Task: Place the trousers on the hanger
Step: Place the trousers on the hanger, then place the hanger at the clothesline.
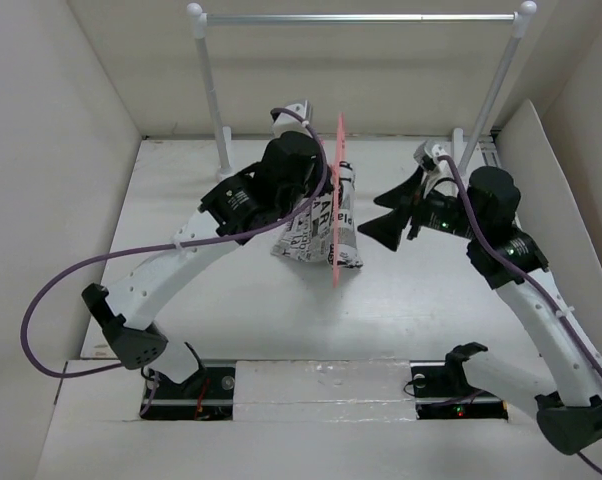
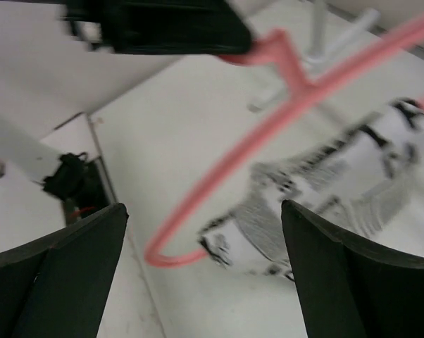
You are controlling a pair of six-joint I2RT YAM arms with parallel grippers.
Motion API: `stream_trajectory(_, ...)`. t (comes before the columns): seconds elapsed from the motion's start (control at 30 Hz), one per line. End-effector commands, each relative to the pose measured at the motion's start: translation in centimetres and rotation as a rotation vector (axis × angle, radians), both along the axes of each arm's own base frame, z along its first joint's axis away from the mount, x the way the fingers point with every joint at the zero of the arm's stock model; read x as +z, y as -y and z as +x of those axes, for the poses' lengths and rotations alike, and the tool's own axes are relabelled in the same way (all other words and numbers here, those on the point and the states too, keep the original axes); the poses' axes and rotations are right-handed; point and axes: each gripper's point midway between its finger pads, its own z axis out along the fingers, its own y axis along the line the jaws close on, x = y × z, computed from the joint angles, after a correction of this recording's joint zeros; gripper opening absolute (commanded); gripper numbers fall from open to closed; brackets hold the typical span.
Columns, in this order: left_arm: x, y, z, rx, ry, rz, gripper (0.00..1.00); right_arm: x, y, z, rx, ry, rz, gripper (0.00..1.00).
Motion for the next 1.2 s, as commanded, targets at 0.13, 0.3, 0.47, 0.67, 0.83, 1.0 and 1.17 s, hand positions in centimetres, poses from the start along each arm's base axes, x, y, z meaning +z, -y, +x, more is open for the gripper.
stream_trajectory(0.13,9.2,1.5,0.3,-0.052,0.154,-0.17,0.0,2.9,-6.7,-1.9,0.108,-0.001,0.081,0.96)
stream_trajectory(0.3,10.6,1.5,-0.3,-0.073,0.162,-0.194,0.0,0.1,-8.2,-1.1,0.052,-0.061,0.075,0.94)
stream_trajectory(0.47,11.0,1.0,-0.7,-0.074,0.163,-0.193,0.0,-1.1,-7.6,-0.8,0.002,-0.083,0.055,0.93)
stream_trajectory(0.67,10.7,0.7,-0.7,-0.074,0.155,-0.189,0.0,-0.4,-6.5,-1.8,-0.041,-0.07,0.088,0.89)
stream_trajectory(0.83,11.2,0.8,-0.4,-0.083,0.164,-0.207,0.0,-4.3,-8.4,-2.2,0.04,-0.184,0.081,0.9)
stream_trajectory(1.0,10.9,1.1,-0.5,-0.094,0.161,-0.208,0.0,-5.5,-11.5,-3.4,0.119,-0.23,0.16,0.67)
stream_trajectory(1.17,10.2,1.0,-0.6,-0.093,0.153,-0.201,0.0,-4.2,-11.8,-3.1,0.116,-0.209,0.203,0.29)
